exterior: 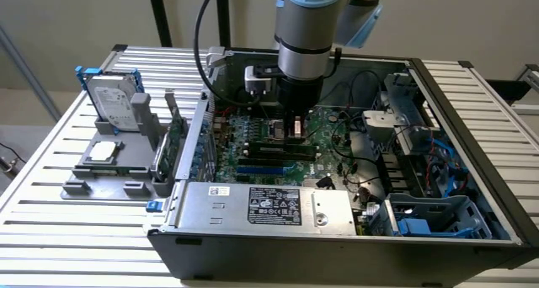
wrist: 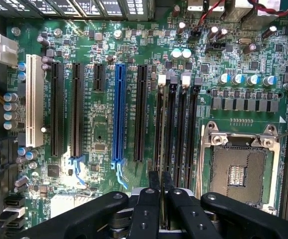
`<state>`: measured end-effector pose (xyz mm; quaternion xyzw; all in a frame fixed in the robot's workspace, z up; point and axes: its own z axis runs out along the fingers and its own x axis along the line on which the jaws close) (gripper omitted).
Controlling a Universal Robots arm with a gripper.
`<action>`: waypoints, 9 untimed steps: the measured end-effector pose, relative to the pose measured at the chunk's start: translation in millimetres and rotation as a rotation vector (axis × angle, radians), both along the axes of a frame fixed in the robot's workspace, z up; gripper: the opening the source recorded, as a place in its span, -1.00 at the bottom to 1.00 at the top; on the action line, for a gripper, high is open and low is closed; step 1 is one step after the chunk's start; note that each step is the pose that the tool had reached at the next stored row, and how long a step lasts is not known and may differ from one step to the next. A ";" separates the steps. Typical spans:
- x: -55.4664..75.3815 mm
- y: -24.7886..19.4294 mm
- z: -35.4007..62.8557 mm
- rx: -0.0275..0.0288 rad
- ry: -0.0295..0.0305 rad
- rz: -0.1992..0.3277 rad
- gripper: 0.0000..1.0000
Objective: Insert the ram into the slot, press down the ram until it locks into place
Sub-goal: 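Insert the ram into the slot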
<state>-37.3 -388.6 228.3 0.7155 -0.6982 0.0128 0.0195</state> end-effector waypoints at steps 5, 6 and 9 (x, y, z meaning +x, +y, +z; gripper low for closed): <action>-0.1 0.0 -0.7 0.0000 0.0000 0.010 -0.74; -0.1 0.0 -0.8 -0.0001 0.0000 0.013 -0.74; 0.0 0.0 -2.0 0.0002 -0.0002 0.018 -0.74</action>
